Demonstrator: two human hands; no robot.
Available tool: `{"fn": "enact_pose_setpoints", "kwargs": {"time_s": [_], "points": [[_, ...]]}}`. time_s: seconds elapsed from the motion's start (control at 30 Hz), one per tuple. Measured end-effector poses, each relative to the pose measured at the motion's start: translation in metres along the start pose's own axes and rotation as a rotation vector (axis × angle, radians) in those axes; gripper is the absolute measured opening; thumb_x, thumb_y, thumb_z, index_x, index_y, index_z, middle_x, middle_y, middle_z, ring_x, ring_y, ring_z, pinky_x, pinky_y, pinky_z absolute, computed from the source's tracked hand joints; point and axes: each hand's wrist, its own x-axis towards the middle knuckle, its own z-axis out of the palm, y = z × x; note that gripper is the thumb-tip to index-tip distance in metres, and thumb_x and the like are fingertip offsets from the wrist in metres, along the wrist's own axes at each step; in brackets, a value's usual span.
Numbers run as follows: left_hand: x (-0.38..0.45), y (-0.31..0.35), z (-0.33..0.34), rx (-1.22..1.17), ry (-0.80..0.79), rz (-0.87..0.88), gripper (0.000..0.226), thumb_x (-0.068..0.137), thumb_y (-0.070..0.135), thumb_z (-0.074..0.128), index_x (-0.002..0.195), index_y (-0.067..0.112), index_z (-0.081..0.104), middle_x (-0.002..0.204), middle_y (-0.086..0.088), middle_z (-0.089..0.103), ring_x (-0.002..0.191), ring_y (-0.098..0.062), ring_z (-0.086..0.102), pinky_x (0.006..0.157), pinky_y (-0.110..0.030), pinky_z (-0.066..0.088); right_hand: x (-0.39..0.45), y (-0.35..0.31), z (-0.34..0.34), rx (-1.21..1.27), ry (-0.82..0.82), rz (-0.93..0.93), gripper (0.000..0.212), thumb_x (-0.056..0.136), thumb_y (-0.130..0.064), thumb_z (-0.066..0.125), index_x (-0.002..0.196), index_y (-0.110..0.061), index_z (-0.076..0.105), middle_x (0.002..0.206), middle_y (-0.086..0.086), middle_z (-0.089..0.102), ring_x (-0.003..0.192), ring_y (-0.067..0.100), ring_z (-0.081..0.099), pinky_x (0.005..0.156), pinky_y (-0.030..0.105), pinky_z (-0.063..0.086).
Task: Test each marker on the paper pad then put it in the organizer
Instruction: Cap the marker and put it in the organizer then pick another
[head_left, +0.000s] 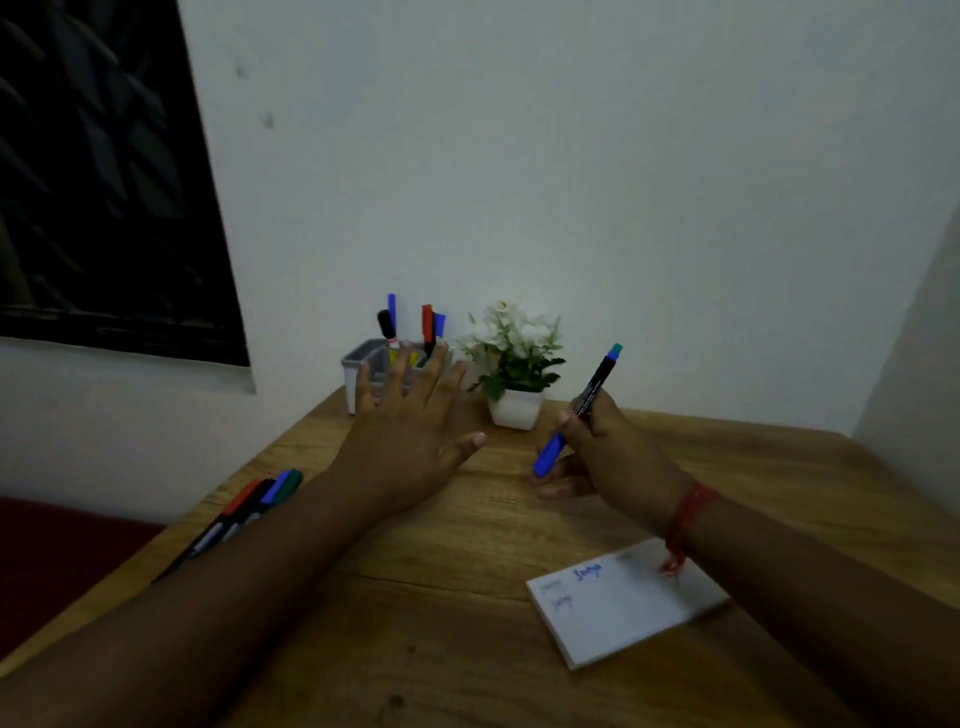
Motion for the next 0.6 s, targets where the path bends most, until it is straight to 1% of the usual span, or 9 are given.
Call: {"fn": "enact_pose_setpoints", "kwargs": {"time_s": [0.07,0.1,0.2,0.27,0.33,0.37,0.4,0.5,0.6], "points": [[-0.004,-0.025,0.0,0.028,-0.011,-0.057,0.088,0.083,0.081,0.006,0.157,0.034,-0.001,0.166,0.003,-0.005,0.151,-0.028,-0.015,0.115,-0.068,-0.001,0.013,-0.005,0.018,-0.138,-0.063,0.012,0.025,0.103,-0.014,0.052,0.125,-0.016,0.04,0.108,0.023,0.065,0.089,0.04,0.073,0.08,0.055,0.061],[-0.007,-0.037,0.0,0.043,-0.017,-0.085,0.089,0.082,0.082,0.004,0.156,0.034,-0.002,0.166,0.003,-0.006,0.15,-0.028,-0.016,0.115,-0.067,-0.002,0.02,-0.009,0.028,-0.228,-0.096,0.012,0.03,0.1,-0.011,0.056,0.126,-0.015,0.04,0.105,0.02,0.067,0.089,0.038,0.074,0.081,0.054,0.061],[-0.011,-0.069,0.001,0.078,-0.056,-0.149,0.091,0.077,0.083,-0.004,0.154,0.035,-0.016,0.162,0.004,-0.023,0.147,-0.028,-0.028,0.115,-0.066,-0.006,0.04,-0.024,0.054,-0.425,-0.111,-0.023,0.026,0.096,-0.011,0.063,0.115,-0.009,0.046,0.097,0.016,0.069,0.084,0.034,0.075,0.078,0.049,0.062],[-0.012,-0.084,0.001,0.095,-0.053,-0.174,0.088,0.077,0.083,-0.006,0.148,0.037,-0.028,0.161,0.004,-0.029,0.145,-0.028,-0.032,0.115,-0.066,-0.006,0.059,-0.036,0.068,-0.556,-0.057,-0.1,0.02,0.095,-0.012,0.063,0.112,-0.007,0.052,0.1,0.015,0.068,0.088,0.033,0.072,0.076,0.044,0.06],[-0.013,-0.095,0.003,0.09,-0.044,-0.191,0.082,0.078,0.083,-0.006,0.14,0.04,-0.038,0.16,0.003,-0.029,0.145,-0.029,-0.033,0.115,-0.066,-0.006,0.082,-0.049,0.079,-0.772,0.036,-0.211,0.017,0.096,-0.015,0.06,0.111,-0.008,0.06,0.105,0.014,0.068,0.091,0.026,0.065,0.072,0.032,0.05],[-0.015,-0.098,0.004,0.082,-0.046,-0.197,0.08,0.078,0.083,-0.007,0.136,0.041,-0.042,0.16,0.002,-0.03,0.145,-0.029,-0.033,0.115,-0.066,-0.007,0.092,-0.056,0.084,-0.868,0.084,-0.259,0.017,0.097,-0.017,0.058,0.111,-0.008,0.062,0.105,0.013,0.068,0.089,0.023,0.062,0.071,0.028,0.044],[-0.016,-0.1,0.007,0.071,-0.051,-0.202,0.079,0.078,0.083,-0.008,0.133,0.041,-0.045,0.16,0.002,-0.03,0.144,-0.029,-0.033,0.114,-0.066,-0.008,0.102,-0.063,0.087,-0.952,0.123,-0.298,0.018,0.098,-0.018,0.055,0.111,-0.008,0.063,0.105,0.014,0.068,0.09,0.024,0.061,0.07,0.026,0.041],[-0.02,-0.104,0.014,0.013,-0.061,-0.215,0.079,0.079,0.083,-0.006,0.133,0.04,-0.045,0.159,0.003,-0.031,0.144,-0.029,-0.034,0.114,-0.067,-0.008,0.132,-0.08,0.095,-1.203,0.199,-0.395,0.018,0.099,-0.015,0.052,0.108,-0.005,0.063,0.108,0.017,0.066,0.099,0.031,0.063,0.073,0.031,0.042],[-0.018,-0.108,0.014,-0.001,-0.084,-0.222,0.078,0.077,0.083,-0.009,0.132,0.041,-0.045,0.158,0.004,-0.034,0.143,-0.029,-0.035,0.114,-0.066,-0.008,0.155,-0.098,0.1,-1.369,0.191,-0.398,0.019,0.095,-0.012,0.056,0.11,-0.002,0.063,0.11,0.019,0.064,0.101,0.033,0.064,0.078,0.036,0.048]]}}
